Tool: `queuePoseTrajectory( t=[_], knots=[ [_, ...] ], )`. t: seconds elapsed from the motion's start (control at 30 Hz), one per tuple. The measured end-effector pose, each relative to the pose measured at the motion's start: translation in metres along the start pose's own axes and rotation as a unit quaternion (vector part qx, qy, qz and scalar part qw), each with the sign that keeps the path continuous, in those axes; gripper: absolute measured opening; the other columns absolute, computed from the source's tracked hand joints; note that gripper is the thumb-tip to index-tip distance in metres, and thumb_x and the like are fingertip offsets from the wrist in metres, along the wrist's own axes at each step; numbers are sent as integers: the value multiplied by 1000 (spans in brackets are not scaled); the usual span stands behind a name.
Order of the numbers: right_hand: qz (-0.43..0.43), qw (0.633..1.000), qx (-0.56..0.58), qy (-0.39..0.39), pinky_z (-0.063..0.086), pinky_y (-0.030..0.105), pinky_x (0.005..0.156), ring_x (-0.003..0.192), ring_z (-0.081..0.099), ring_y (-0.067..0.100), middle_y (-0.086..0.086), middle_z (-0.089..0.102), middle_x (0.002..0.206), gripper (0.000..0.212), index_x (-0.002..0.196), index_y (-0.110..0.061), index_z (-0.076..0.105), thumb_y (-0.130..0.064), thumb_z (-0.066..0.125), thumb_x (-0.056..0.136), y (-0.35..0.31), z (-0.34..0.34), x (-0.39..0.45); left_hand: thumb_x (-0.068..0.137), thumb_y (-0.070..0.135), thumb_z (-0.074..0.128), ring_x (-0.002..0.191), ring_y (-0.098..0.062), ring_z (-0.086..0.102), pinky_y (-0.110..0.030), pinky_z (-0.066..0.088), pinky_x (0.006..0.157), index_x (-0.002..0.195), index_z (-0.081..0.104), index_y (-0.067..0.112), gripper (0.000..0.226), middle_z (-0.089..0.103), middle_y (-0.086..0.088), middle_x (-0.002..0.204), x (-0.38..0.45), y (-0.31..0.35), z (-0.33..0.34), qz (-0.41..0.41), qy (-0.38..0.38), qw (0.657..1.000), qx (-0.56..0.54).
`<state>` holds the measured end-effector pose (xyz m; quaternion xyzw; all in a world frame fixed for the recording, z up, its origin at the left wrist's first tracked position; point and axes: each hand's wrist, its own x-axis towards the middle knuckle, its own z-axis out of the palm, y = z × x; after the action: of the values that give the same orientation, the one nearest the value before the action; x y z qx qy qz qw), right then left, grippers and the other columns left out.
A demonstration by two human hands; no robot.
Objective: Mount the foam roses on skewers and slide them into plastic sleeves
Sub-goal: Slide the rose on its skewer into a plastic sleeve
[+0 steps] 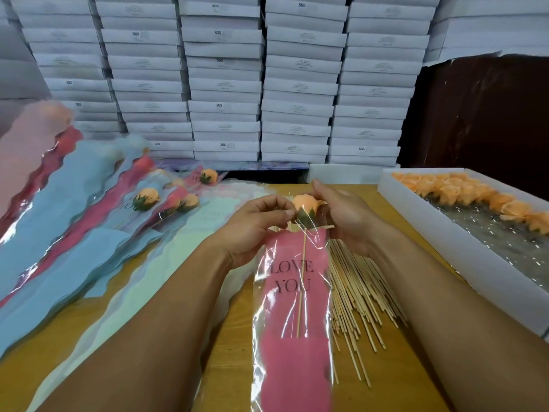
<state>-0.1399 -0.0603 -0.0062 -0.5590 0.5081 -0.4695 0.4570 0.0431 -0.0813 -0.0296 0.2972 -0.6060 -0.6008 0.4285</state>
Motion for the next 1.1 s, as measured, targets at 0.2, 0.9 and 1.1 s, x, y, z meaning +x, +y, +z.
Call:
queuePoseTrajectory(
  t=[0.2,0.9,1.1],
  knots=[
    [-38,999,-29,-23,47,24,57,64,62,9,-2,69,74,36,91,-21,68,-51,51,101,3,1,0,96,2,59,70,-18,57,-31,49,67,88,63,6,9,62,-15,89,0,2,4,-5,42,999,27],
    [58,998,13,-35,51,31,56,58,60,15,1,62,69,51,78,-17,63,-66,56,92,5,9,1,95,8,63,66,-12,54,-24,47,51,83,63,13,13,57,3,71,2,-1,12,35,95,993,57],
    [64,997,-2,-42,53,35,61,66,62,14,-2,67,69,50,86,-18,66,-65,51,95,4,10,-1,98,10,59,64,-13,49,-29,45,60,85,61,16,15,54,2,73,4,-4,12,48,135,986,87]
  ],
)
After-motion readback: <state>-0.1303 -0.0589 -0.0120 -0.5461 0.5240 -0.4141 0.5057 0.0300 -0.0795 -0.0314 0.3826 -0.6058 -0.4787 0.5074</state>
